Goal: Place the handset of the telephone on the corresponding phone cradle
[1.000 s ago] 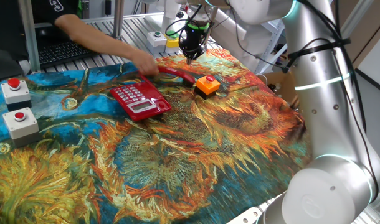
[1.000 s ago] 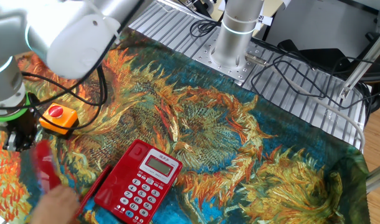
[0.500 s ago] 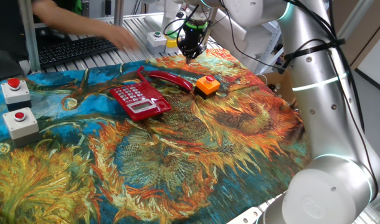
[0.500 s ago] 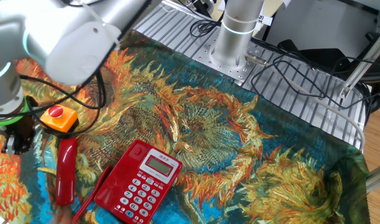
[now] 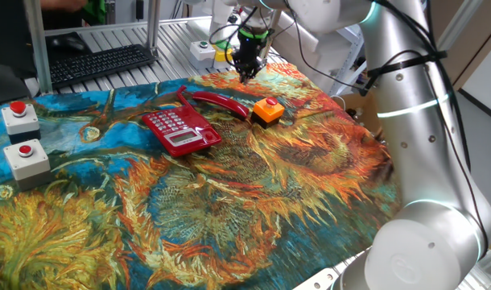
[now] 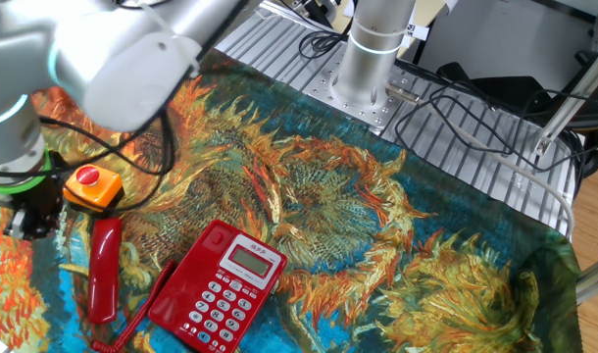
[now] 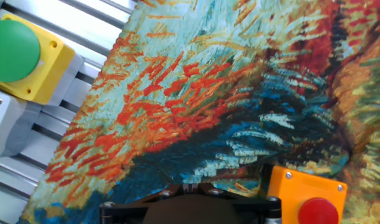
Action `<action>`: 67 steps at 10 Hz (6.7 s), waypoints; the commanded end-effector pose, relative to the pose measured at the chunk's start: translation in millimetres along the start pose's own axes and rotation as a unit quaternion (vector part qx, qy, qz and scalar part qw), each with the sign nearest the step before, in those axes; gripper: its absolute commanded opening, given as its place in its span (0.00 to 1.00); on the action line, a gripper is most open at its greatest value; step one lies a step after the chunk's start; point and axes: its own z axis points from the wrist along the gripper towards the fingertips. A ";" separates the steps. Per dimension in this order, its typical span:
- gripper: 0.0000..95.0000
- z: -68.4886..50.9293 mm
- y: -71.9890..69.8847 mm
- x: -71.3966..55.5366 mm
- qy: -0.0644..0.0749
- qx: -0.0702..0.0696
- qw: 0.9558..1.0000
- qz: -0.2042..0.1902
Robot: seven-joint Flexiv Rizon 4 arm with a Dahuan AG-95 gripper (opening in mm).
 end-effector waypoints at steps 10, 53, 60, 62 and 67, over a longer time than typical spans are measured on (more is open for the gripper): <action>1.00 11.6 12.8 11.0 0.046 0.025 0.992 0.119; 0.80 17.8 9.1 5.9 0.015 0.013 0.960 0.281; 0.80 18.5 -15.9 24.4 0.020 0.013 0.951 0.309; 0.80 18.4 -29.8 32.4 0.022 0.010 0.948 0.317; 0.80 28.0 -42.1 49.0 0.049 -0.007 0.928 0.369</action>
